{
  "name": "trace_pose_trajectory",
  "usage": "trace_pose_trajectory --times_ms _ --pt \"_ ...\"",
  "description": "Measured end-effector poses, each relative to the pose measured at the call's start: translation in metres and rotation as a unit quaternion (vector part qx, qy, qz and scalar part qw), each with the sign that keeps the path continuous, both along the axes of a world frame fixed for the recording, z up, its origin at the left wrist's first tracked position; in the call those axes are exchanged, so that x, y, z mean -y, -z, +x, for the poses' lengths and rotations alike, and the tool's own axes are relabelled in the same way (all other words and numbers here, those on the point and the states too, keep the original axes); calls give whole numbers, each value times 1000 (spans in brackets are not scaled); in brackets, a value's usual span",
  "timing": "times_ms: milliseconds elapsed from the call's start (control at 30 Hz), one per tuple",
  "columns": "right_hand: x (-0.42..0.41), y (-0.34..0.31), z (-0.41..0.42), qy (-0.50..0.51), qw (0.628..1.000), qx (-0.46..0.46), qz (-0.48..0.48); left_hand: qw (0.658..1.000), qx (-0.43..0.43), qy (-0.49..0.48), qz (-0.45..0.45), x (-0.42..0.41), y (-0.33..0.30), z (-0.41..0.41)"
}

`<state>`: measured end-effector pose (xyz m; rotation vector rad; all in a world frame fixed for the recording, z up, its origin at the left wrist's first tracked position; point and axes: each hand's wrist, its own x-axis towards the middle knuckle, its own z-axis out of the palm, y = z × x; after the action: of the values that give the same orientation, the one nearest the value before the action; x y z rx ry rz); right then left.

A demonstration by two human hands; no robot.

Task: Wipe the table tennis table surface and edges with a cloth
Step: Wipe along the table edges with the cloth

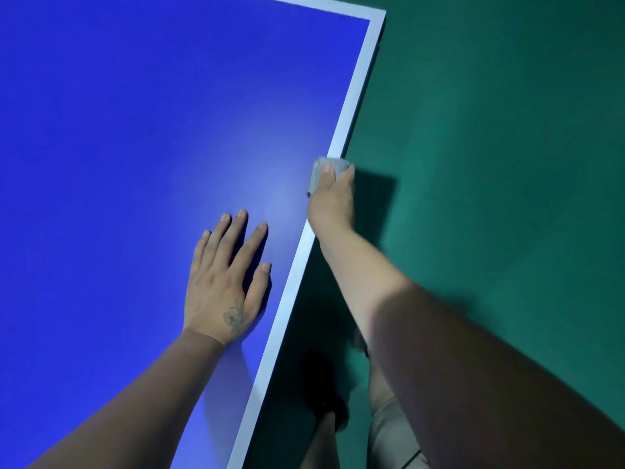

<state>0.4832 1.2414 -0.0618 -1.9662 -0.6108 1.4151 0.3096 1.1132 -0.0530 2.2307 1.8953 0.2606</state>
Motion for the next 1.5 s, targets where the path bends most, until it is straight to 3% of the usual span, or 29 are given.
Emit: trace_pose_trajectory --times_ms 167,400,633,867,1033,1200,1500 --pt "-64 -10 20 6 1000 8 -8 996 34 -71 40 -38 -9 18" --pt "11 -6 13 -60 997 -15 47 994 54 -44 84 -173 2 74" --pt "-43 2 35 -88 996 -11 16 992 27 -122 -2 -276 8 117" --pt "-156 4 69 -57 998 5 14 988 -5 -154 -14 -281 7 122" --pt "-127 -6 58 -68 997 22 28 988 -19 -155 -13 -284 8 122" --pt "-84 -7 54 -88 996 -16 7 987 -22 -158 -4 -286 10 121" --pt "-184 9 75 -11 1000 2 15 988 -23 -155 -1 -288 14 119"
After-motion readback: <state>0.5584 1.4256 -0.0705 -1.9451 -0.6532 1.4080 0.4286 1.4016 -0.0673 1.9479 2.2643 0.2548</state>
